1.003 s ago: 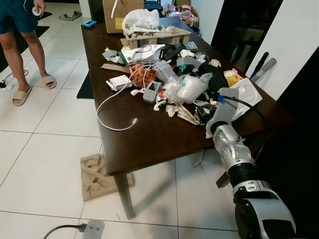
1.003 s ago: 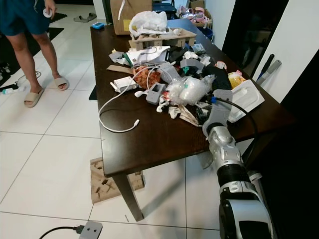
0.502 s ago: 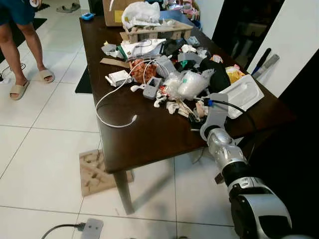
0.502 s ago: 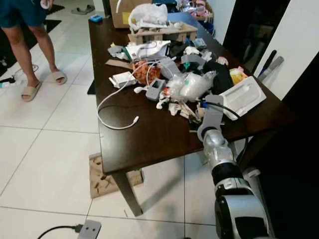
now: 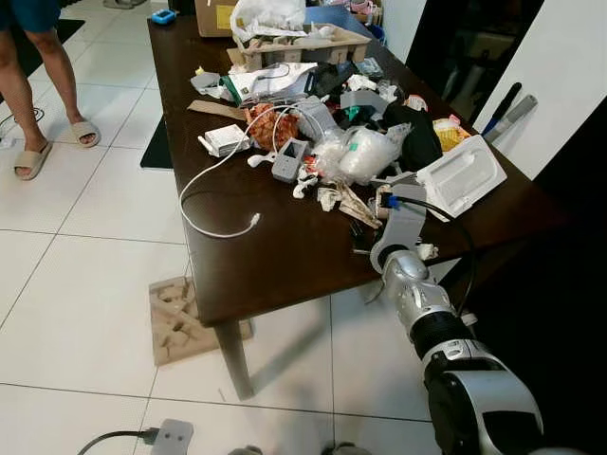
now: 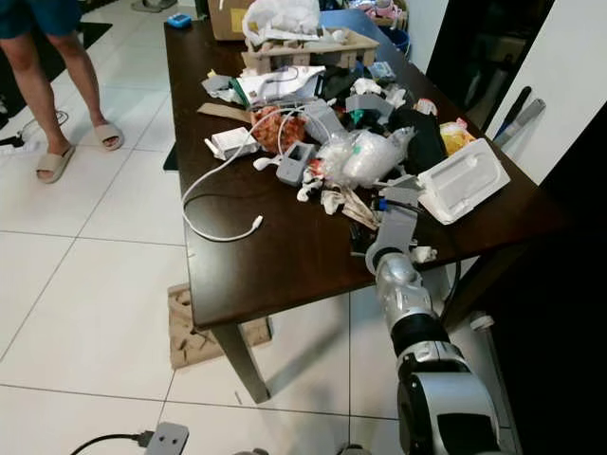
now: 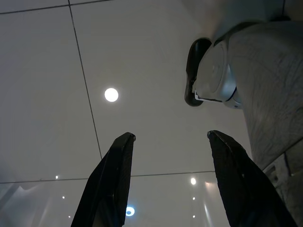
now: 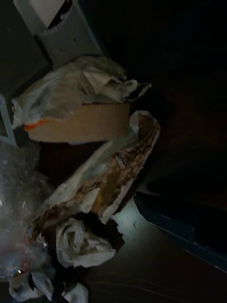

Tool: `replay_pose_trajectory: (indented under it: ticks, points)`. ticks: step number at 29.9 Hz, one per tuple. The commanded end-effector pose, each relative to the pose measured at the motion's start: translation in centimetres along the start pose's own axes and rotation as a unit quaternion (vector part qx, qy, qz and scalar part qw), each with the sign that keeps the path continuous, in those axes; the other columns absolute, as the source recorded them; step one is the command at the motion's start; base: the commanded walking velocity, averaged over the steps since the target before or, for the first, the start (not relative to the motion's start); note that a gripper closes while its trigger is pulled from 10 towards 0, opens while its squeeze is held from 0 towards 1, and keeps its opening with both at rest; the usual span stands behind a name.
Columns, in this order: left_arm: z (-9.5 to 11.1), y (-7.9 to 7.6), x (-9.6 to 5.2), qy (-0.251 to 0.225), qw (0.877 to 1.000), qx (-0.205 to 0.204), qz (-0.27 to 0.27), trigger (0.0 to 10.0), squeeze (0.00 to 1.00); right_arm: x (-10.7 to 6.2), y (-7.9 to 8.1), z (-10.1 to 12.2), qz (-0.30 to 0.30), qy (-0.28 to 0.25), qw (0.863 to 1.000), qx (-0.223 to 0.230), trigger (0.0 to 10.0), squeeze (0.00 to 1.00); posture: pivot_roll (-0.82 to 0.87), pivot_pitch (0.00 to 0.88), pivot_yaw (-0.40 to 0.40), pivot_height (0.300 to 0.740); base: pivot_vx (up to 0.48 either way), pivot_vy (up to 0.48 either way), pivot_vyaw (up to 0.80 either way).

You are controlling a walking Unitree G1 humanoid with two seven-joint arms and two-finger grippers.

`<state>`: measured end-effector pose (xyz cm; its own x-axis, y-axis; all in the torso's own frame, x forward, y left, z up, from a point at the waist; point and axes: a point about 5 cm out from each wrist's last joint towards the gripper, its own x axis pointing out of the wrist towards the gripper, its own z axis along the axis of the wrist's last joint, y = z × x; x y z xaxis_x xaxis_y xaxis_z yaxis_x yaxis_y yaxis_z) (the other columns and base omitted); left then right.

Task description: Picking trash to rubbish bin

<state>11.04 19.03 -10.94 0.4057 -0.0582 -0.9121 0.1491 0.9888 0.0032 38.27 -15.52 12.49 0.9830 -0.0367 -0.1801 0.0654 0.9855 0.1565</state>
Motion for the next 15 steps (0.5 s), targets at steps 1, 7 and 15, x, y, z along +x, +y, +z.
replay_pose_trajectory:
  ticks: [1, 7, 15]
  points:
    - [-2.2, -1.2, -0.3, 0.038, 0.999, 0.0, -0.025, 10.0, 0.0, -0.1, -0.4, -0.8, -0.01, 0.017, 1.0, 0.016, 9.1, 0.0, 0.1, 0.217, -0.074, 0.74, 0.0, 0.0, 0.0]
    - [-1.9, -1.1, -0.2, 0.034, 0.999, 0.0, -0.025, 10.0, 0.0, 0.1, 0.4, 0.2, 0.002, -0.011, 0.998, 0.058, 10.0, 0.0, 0.1, 0.209, -0.073, 0.74, 0.0, 0.0, 0.0]
    - [-1.6, -1.2, -0.1, 0.03, 0.999, 0.0, -0.027, 10.0, 0.0, 0.3, 0.9, 1.0, 0.004, -0.025, 0.997, 0.077, 10.0, 0.0, 0.1, 0.211, -0.072, 0.74, 0.0, 0.0, 0.0]
